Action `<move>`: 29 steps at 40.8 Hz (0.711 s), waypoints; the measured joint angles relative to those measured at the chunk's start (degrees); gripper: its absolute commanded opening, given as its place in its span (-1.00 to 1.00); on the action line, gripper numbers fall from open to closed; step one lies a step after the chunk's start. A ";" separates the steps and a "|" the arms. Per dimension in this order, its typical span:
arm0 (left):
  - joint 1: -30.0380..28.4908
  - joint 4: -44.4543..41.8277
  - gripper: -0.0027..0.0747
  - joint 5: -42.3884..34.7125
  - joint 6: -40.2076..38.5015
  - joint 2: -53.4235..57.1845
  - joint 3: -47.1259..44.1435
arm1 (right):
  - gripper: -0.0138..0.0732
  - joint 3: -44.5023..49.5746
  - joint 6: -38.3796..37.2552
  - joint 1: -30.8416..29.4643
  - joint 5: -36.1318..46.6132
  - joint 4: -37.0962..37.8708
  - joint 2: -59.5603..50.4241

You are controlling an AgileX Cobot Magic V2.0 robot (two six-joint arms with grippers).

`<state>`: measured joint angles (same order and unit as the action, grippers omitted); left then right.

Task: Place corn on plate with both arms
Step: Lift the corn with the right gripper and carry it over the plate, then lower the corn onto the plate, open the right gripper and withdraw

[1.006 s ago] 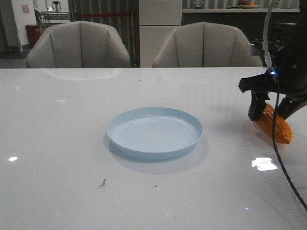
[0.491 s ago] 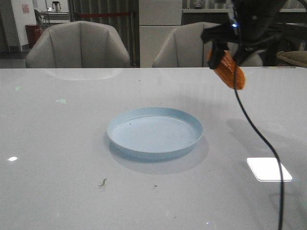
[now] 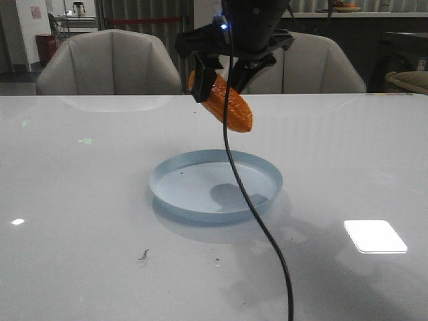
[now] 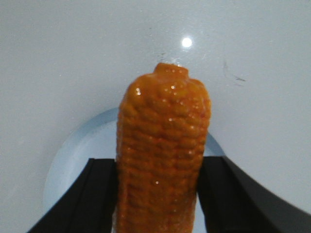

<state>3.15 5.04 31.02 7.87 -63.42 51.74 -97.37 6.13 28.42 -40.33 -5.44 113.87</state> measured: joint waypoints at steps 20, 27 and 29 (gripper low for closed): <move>0.00 2.01 0.07 0.00 0.00 0.00 0.00 | 0.08 -0.38 0.04 0.22 -1.47 -4.03 11.16; 0.00 2.91 0.07 0.00 0.00 0.00 0.00 | 0.66 -0.60 0.04 0.22 -1.57 -4.11 11.28; 0.00 3.13 0.07 0.00 0.00 0.00 0.00 | 0.77 -0.74 0.04 0.22 -1.57 -4.11 11.55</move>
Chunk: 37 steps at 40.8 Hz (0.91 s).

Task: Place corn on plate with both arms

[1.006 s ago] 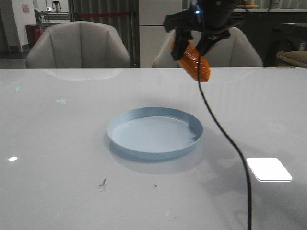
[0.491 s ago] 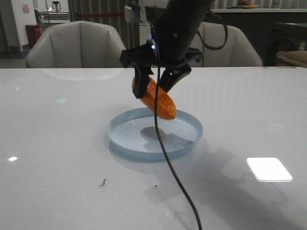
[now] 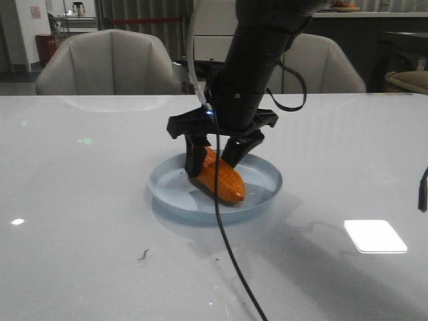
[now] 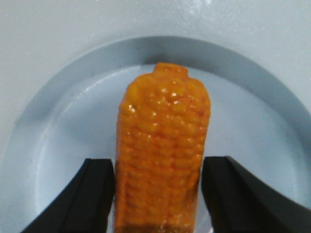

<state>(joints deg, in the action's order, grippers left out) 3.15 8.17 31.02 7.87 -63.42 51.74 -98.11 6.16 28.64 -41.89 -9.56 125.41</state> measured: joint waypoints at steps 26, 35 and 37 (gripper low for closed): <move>0.00 0.11 0.07 0.00 0.00 0.00 0.00 | 0.70 -18.33 0.00 -6.94 -15.62 0.21 -9.39; 0.00 0.11 0.07 0.00 0.00 0.00 0.00 | 0.70 -12.20 0.47 -17.10 -20.03 -1.09 -22.81; 0.00 0.11 0.07 0.00 0.00 0.00 0.00 | 0.70 -6.70 0.73 -19.46 -19.05 -1.09 -27.60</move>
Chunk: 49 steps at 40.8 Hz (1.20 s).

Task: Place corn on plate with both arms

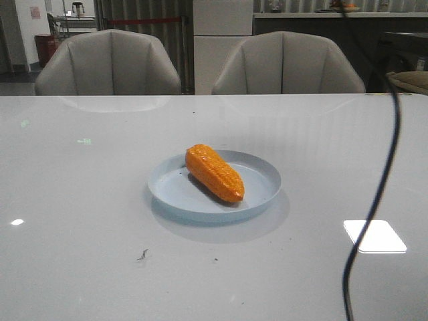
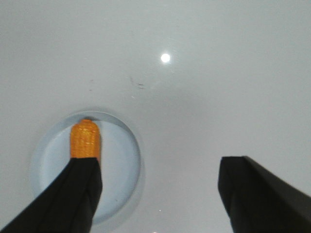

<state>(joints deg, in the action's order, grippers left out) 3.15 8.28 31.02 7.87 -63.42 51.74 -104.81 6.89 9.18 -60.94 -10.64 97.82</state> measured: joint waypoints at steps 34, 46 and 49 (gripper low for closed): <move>0.00 0.00 0.07 0.00 0.00 0.00 0.00 | 0.70 58.18 2.00 -13.25 16.56 0.02 -49.18; 0.00 0.00 -0.49 0.00 0.00 0.00 0.00 | 0.70 58.18 2.11 -13.25 16.10 0.02 -49.18; 0.00 0.00 -0.66 0.00 0.00 0.00 0.00 | 0.70 58.18 2.11 -13.25 16.10 0.02 -49.18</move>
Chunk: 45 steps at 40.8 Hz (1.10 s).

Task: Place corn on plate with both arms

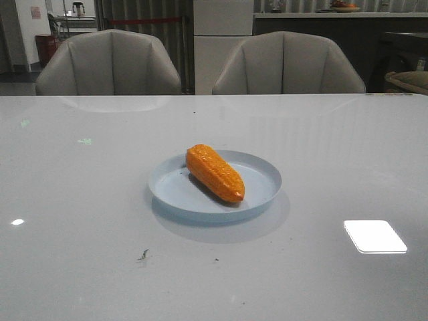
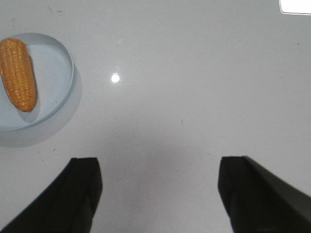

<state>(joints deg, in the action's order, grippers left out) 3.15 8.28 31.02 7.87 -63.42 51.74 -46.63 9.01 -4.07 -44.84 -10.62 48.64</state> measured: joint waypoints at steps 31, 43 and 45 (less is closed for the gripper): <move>0.24 -0.70 -0.69 -0.06 0.00 2.10 -1.30 | 0.70 0.00 0.00 0.00 0.00 0.00 0.00; 0.45 -4.01 -0.69 -12.52 0.00 22.13 -16.21 | 0.70 0.00 0.00 0.00 0.00 0.00 0.00; 0.45 -4.39 -0.69 -16.50 0.00 26.86 -20.36 | 0.70 0.00 0.00 0.00 0.00 0.00 0.00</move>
<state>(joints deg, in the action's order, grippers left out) 3.60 3.88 14.52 7.87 -36.56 31.38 -46.63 9.01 -4.07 -44.84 -10.62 48.64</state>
